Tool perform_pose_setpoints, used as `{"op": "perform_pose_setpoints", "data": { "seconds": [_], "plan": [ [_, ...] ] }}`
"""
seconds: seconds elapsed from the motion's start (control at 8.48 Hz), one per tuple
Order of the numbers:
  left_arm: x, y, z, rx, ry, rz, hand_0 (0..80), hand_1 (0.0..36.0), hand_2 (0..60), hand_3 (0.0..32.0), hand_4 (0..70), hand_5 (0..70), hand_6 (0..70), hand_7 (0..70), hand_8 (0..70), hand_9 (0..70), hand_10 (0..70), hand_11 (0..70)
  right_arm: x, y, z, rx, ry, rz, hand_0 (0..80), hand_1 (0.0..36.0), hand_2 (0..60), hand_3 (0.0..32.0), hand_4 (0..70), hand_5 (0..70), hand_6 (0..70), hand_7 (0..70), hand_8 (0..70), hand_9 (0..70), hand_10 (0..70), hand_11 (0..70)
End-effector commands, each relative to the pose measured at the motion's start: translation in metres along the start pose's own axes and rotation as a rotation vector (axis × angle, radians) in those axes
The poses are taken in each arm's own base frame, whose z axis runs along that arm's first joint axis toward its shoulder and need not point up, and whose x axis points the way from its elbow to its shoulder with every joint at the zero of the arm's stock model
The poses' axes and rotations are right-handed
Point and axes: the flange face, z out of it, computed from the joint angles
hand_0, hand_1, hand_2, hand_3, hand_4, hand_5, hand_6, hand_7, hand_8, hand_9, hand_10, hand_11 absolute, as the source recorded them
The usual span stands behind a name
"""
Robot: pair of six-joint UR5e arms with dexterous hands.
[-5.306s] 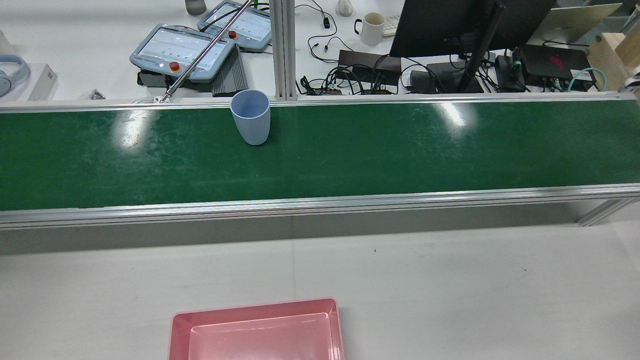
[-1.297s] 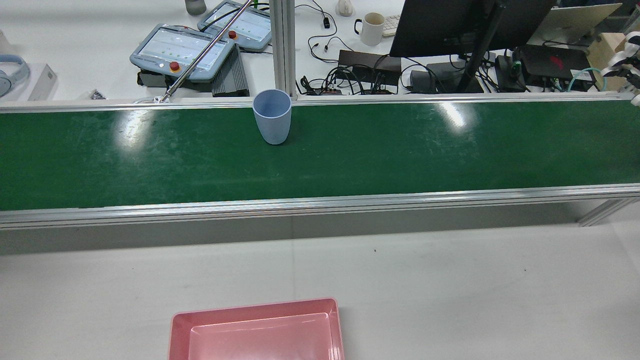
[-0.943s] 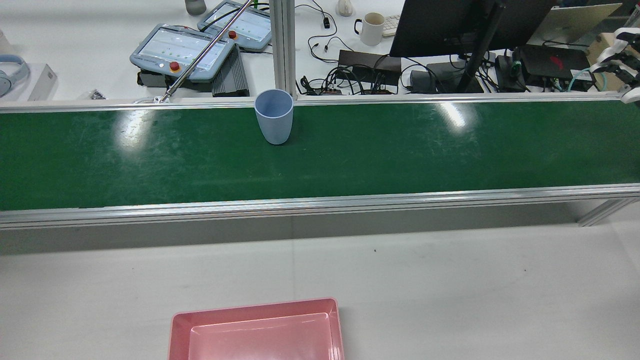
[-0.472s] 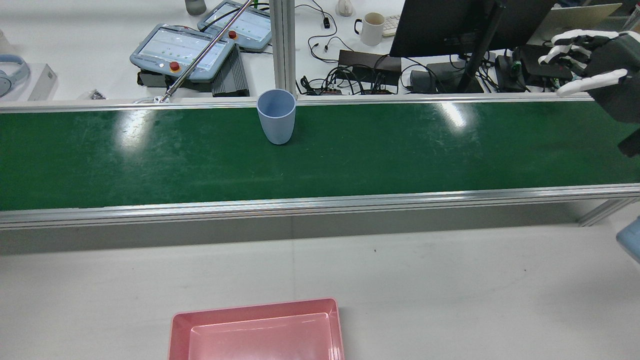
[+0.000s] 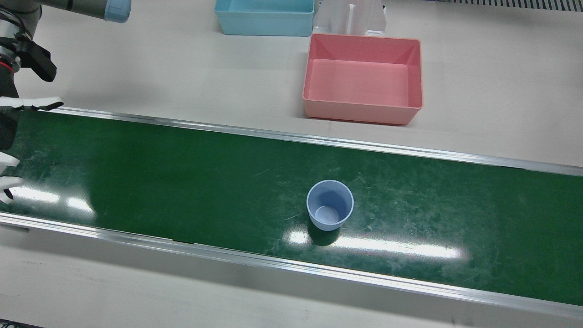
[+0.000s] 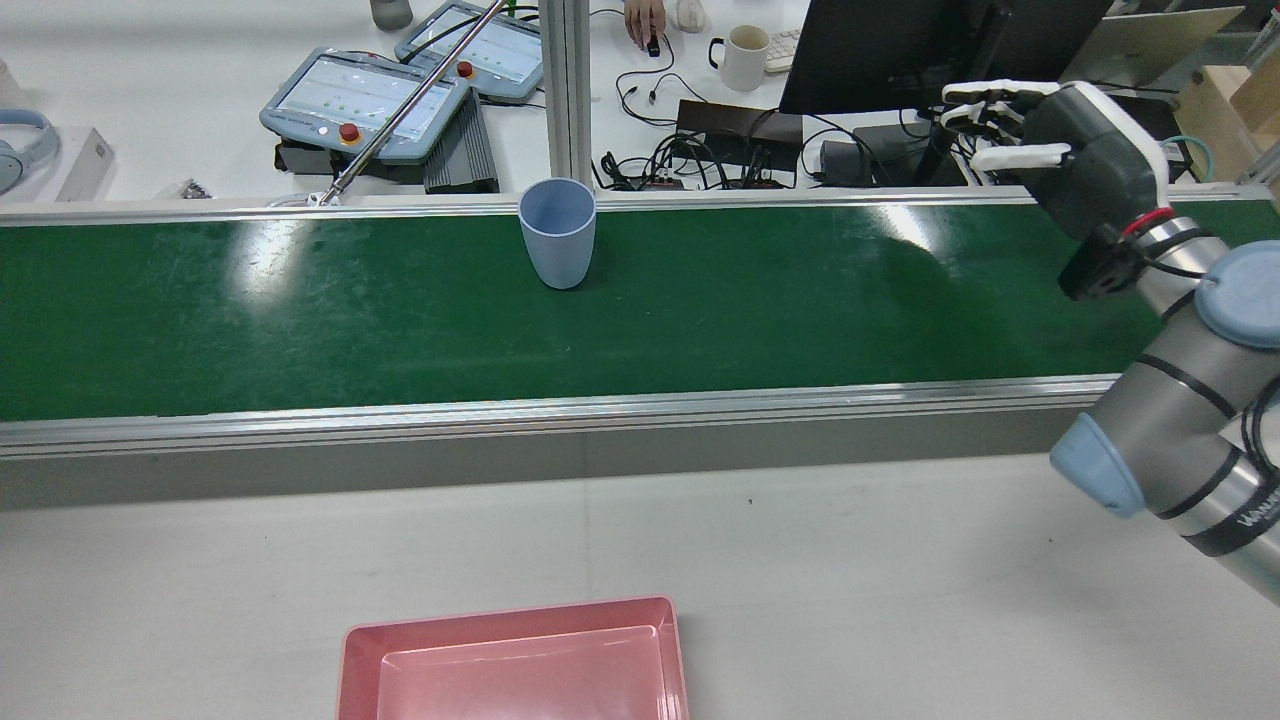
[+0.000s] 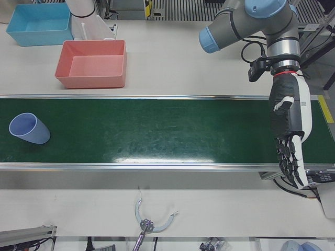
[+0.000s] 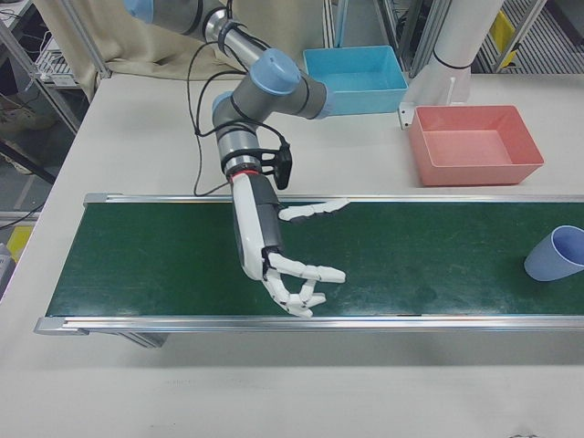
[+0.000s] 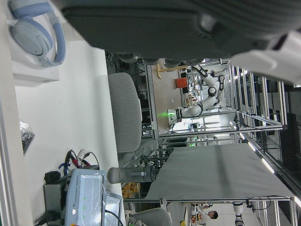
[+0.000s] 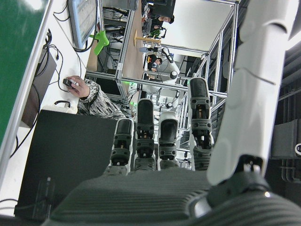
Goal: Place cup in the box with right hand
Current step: 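Swing the open right hand over the belt toward the blue cup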
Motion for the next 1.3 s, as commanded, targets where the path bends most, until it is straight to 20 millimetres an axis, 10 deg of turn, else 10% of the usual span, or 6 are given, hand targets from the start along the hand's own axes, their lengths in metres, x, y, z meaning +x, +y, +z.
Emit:
{"op": "perform_pose_setpoints", "data": {
  "seconds": [0.0, 0.24, 0.47, 0.94, 1.18],
  "plan": [
    [0.0, 0.0, 0.0, -0.001, 0.001, 0.0, 0.0, 0.0, 0.0, 0.0, 0.0, 0.0, 0.0, 0.0, 0.0, 0.0, 0.0, 0.0, 0.114, 0.072, 0.048, -0.11, -0.06, 0.058, 54.8, 12.1, 0.0, 0.0, 32.9, 8.2, 16.7, 68.3, 26.8, 37.2, 16.1, 23.9],
    [0.0, -0.001, 0.001, -0.001, -0.001, 0.0, 0.0, 0.0, 0.0, 0.0, 0.0, 0.0, 0.0, 0.0, 0.0, 0.0, 0.0, 0.0, 0.155, 0.122, 0.05, -0.159, -0.04, 0.074, 53.1, 11.9, 0.0, 0.0, 36.2, 7.9, 17.7, 70.0, 27.4, 38.7, 17.2, 25.3],
    [0.0, -0.001, 0.001, -0.003, 0.001, 0.0, 0.0, 0.0, 0.0, 0.0, 0.0, 0.0, 0.0, 0.0, 0.0, 0.0, 0.0, 0.0, 0.149, 0.145, 0.032, -0.134, -0.018, 0.05, 56.7, 15.5, 0.0, 0.0, 40.2, 8.4, 18.4, 70.0, 27.3, 39.6, 14.2, 21.3],
    [0.0, -0.001, 0.001, -0.003, 0.001, -0.001, 0.0, 0.0, 0.0, 0.0, 0.0, 0.0, 0.0, 0.0, 0.0, 0.0, 0.0, 0.0, 0.143, 0.16, 0.029, -0.104, -0.041, -0.016, 61.3, 18.7, 0.0, 0.0, 41.5, 9.0, 18.3, 70.0, 27.0, 39.3, 12.0, 18.4],
    [0.0, 0.0, 0.001, -0.004, -0.001, 0.0, 0.0, 0.0, 0.0, 0.0, 0.0, 0.0, 0.0, 0.0, 0.0, 0.0, 0.0, 0.0, 0.171, 0.159, 0.031, -0.069, -0.04, -0.064, 64.3, 20.5, 0.0, 0.0, 46.4, 9.4, 18.9, 70.0, 26.6, 39.2, 12.8, 19.8]
  ]
}}
